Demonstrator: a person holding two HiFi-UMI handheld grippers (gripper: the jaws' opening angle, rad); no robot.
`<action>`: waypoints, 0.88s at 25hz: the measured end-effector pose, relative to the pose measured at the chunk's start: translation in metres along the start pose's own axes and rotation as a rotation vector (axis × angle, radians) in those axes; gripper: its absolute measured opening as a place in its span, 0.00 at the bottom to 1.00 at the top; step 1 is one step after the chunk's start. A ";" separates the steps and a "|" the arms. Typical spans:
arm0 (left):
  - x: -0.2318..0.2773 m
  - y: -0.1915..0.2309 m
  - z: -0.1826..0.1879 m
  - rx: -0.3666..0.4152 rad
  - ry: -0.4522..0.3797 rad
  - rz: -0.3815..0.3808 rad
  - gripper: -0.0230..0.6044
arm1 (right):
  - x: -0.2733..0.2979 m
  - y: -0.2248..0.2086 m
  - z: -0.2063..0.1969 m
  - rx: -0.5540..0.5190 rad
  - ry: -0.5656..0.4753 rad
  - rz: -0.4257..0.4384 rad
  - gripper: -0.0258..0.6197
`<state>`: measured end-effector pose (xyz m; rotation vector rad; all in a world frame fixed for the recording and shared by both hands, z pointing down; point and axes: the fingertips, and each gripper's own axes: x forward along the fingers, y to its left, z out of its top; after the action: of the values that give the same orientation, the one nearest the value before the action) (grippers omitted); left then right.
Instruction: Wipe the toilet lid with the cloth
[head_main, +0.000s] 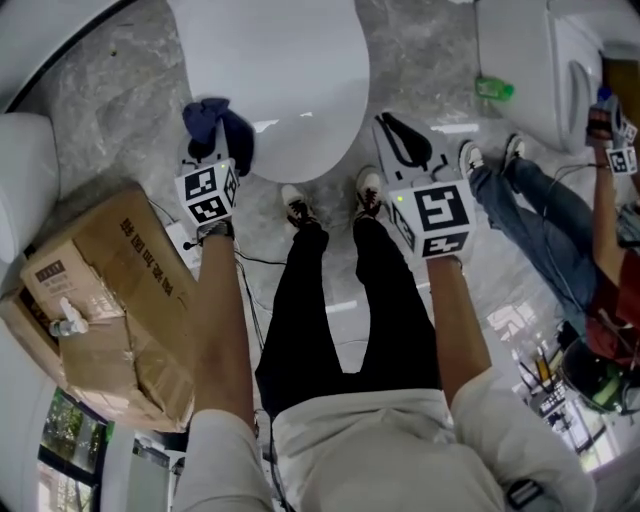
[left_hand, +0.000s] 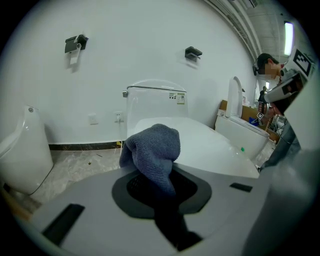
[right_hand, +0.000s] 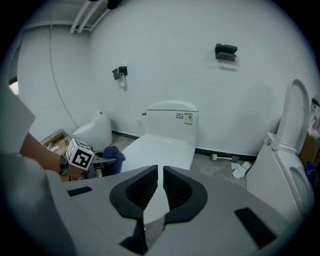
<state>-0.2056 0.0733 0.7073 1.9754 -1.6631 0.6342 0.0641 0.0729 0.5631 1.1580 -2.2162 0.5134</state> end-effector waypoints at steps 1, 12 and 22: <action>-0.003 -0.006 -0.004 -0.001 0.000 -0.002 0.12 | -0.002 -0.001 -0.002 -0.004 0.002 0.008 0.12; -0.005 -0.092 -0.007 -0.035 -0.026 -0.031 0.12 | -0.026 -0.039 -0.023 -0.012 0.026 0.022 0.12; 0.033 -0.167 0.018 0.004 -0.007 -0.065 0.12 | -0.049 -0.084 -0.036 -0.009 0.046 0.003 0.12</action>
<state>-0.0346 0.0613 0.7031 2.0286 -1.5958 0.6079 0.1676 0.0779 0.5641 1.1270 -2.1794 0.5265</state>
